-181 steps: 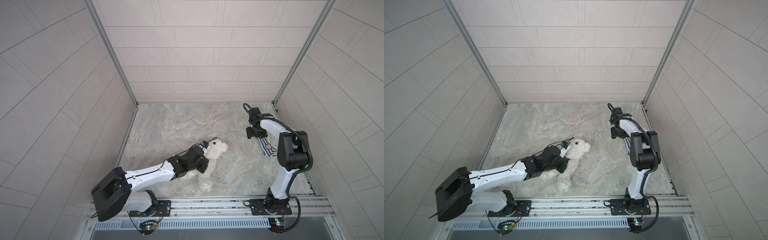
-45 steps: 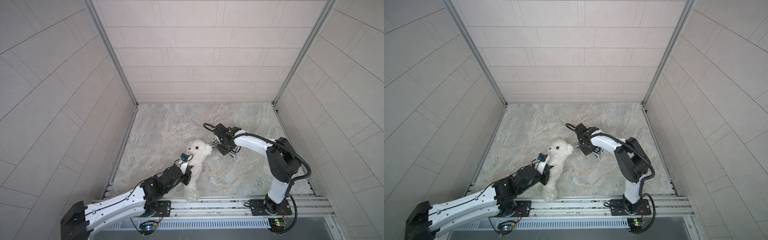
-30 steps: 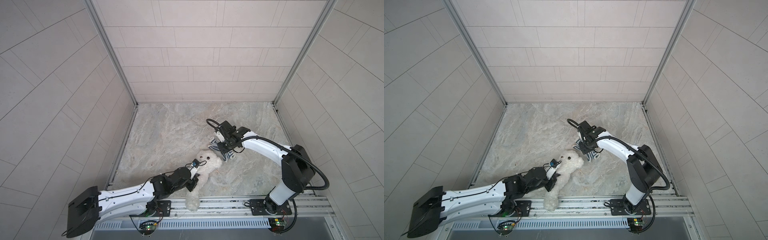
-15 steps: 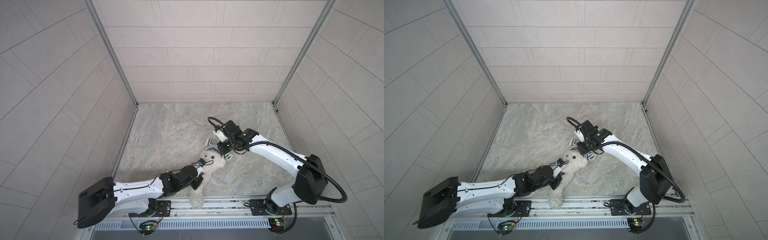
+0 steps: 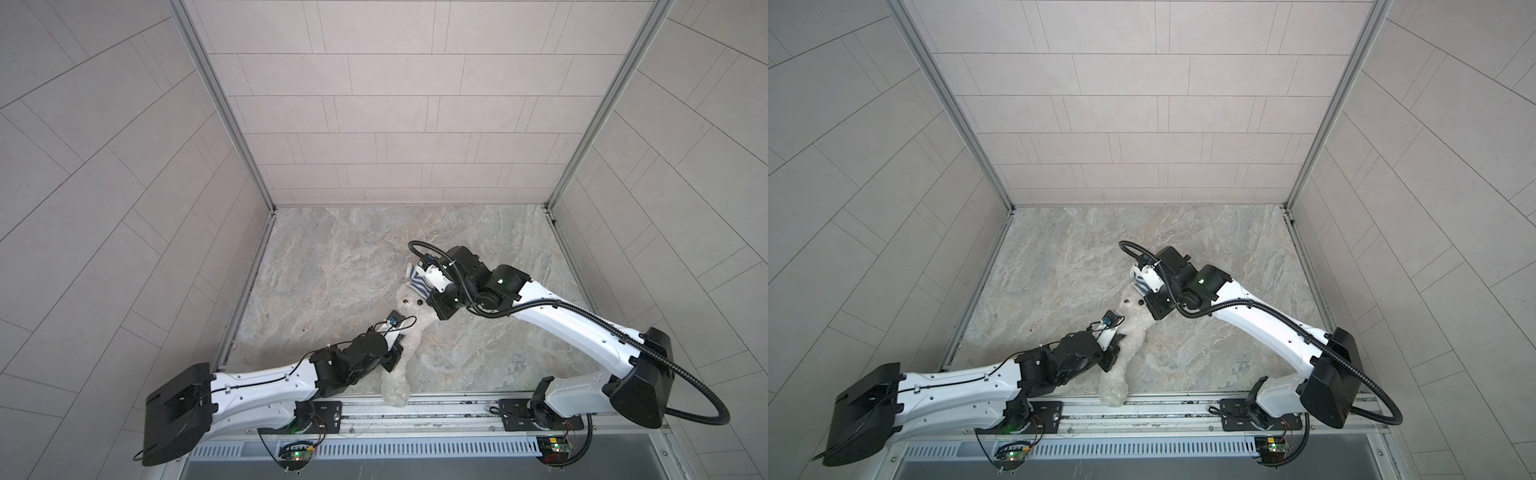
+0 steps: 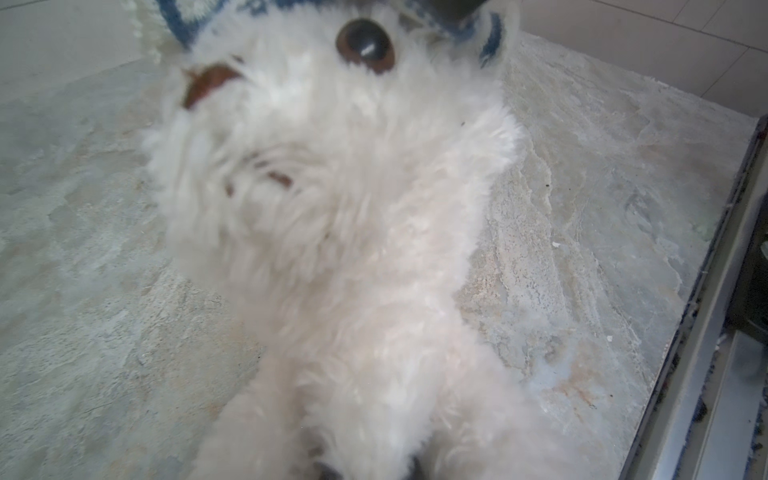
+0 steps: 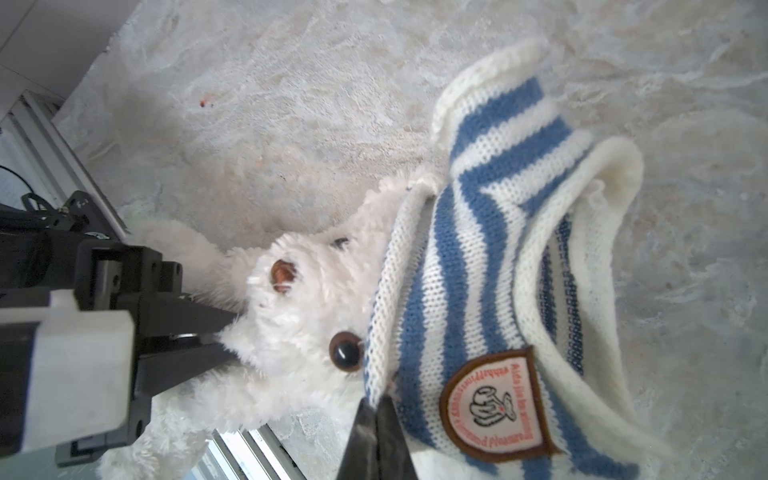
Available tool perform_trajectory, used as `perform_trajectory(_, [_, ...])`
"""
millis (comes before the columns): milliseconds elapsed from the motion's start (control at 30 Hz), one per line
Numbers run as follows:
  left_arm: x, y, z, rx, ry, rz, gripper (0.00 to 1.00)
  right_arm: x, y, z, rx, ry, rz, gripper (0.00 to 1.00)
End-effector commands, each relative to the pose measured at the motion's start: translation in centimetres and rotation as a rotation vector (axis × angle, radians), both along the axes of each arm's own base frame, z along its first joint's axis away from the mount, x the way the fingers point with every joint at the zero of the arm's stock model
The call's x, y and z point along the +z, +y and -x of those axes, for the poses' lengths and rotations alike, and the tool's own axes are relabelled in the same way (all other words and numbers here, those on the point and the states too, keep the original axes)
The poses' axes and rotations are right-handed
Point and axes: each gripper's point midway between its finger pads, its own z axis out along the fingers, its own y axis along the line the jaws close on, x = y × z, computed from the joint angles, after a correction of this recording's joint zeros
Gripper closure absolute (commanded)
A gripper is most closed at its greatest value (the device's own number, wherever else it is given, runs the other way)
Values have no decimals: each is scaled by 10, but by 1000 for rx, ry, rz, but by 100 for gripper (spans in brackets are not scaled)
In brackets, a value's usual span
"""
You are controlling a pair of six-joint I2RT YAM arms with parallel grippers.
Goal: Dress the teddy bear
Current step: 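Lower the sweater's neck opening over the bear's head with the right gripper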
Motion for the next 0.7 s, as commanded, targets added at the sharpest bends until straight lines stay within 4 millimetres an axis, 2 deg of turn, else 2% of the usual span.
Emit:
perform_trajectory(0, [24,6,-7,53,-72,90,100,16,-8,4,7,-67,23,100])
perform_trajectory(333, [43,27,-9,137,-100,195,100,32,-9,11,32,-107,64,100])
perform_trajectory(400, [43,26,-10,135,-100,192,100,38,-3,13,49,-118,52,100])
perform_trajectory(533, [33,23,-11,122,-105,139,100,59,21,18,94,-148,-24,100])
perform_trajectory(667, [38,17,-7,90,-142,117,100,64,43,23,140,-141,-44,100])
